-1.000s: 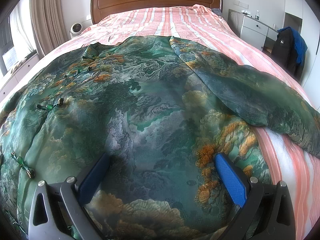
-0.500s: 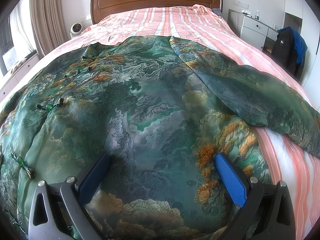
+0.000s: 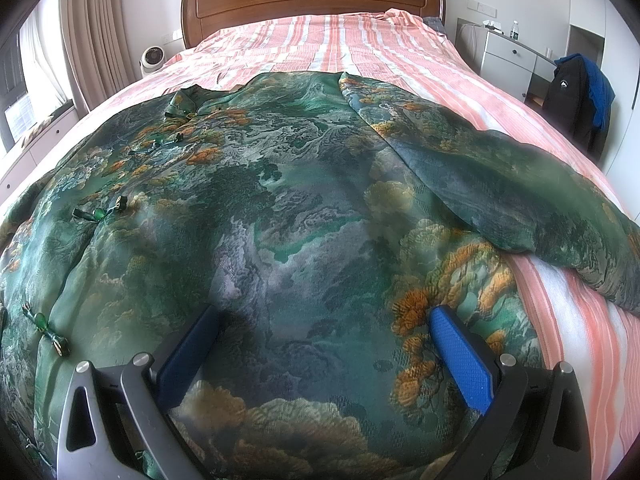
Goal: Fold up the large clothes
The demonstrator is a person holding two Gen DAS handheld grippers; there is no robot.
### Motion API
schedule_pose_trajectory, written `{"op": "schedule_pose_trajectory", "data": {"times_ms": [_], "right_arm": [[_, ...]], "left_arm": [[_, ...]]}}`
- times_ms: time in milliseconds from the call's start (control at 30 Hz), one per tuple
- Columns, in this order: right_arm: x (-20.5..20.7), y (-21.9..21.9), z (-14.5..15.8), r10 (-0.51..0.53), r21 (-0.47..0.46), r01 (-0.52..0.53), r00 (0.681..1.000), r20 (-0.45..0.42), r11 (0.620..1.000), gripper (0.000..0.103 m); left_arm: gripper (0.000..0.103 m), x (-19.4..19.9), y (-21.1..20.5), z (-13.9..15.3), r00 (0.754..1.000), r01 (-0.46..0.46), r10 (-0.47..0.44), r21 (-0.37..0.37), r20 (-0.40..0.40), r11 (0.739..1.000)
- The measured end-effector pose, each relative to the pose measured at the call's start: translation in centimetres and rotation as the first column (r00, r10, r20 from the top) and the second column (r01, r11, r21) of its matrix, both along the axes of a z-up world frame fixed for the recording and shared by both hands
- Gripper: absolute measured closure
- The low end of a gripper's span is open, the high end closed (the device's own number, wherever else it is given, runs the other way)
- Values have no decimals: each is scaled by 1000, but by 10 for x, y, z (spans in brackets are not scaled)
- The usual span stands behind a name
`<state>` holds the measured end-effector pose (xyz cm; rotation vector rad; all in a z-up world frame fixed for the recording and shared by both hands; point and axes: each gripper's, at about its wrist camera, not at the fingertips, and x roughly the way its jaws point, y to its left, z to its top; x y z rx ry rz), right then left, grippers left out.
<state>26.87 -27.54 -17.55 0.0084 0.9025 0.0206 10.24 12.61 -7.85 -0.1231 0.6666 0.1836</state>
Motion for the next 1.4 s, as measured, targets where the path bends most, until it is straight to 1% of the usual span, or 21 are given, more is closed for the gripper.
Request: {"op": "schedule_pose_trajectory", "data": {"times_ms": [100,167,267,300,333,367,433,500,567,600,667,767,967,1033,1233,1400], "right_arm": [[0,0,0,0,0,0,1000,0,1000,0],[0,0,0,0,0,0,1000,0,1000,0],[0,0,0,0,0,0,1000,0,1000,0],[0,0,0,0,0,0,1000,0,1000,0],[0,0,0,0,0,0,1000,0,1000,0],[0,0,0,0,0,0,1000,0,1000,0],[0,0,0,0,0,0,1000,0,1000,0],[0,0,0,0,0,0,1000,0,1000,0],[0,0,0,0,0,0,1000,0,1000,0],[-1,0,0,0,0,0,1000,0,1000,0],[-1,0,0,0,0,0,1000,0,1000,0],[0,0,0,0,0,0,1000,0,1000,0],[-1,0,0,0,0,0,1000,0,1000,0],[0,0,0,-1,-1,1,1000,1,1000,0],[1,1,0,-1,-1,1,1000,1,1000,0],[4,1,0,6,-7,-6,1000,-15,1000,0]], "left_arm": [[0,0,-7,19,1000,-9,8,-39,-10,999],[0,4,-14,28,999,-11,9,-74,-33,997],[0,11,-19,36,998,-11,3,-153,-57,988],[0,12,-21,36,999,-8,-1,-183,-51,983],[0,14,-23,35,999,2,-9,-191,-37,982],[0,16,-25,31,1000,11,-16,-182,-26,983],[0,23,-30,13,1000,8,-12,-114,-29,993],[0,27,-28,-10,999,-23,22,-33,-38,999],[0,27,-24,-30,996,-52,53,24,-65,998],[0,27,-20,-40,994,-58,62,39,-92,998],[0,25,-10,-49,992,-62,65,32,-109,998],[0,24,0,-50,991,-98,101,46,-82,994],[0,23,-3,-44,997,-71,74,101,-29,992],[0,24,-5,-45,997,-60,64,110,-33,992],[0,24,-7,-48,998,-44,49,105,-41,994],[1,25,-11,-52,998,-2,8,97,-64,995]]}}
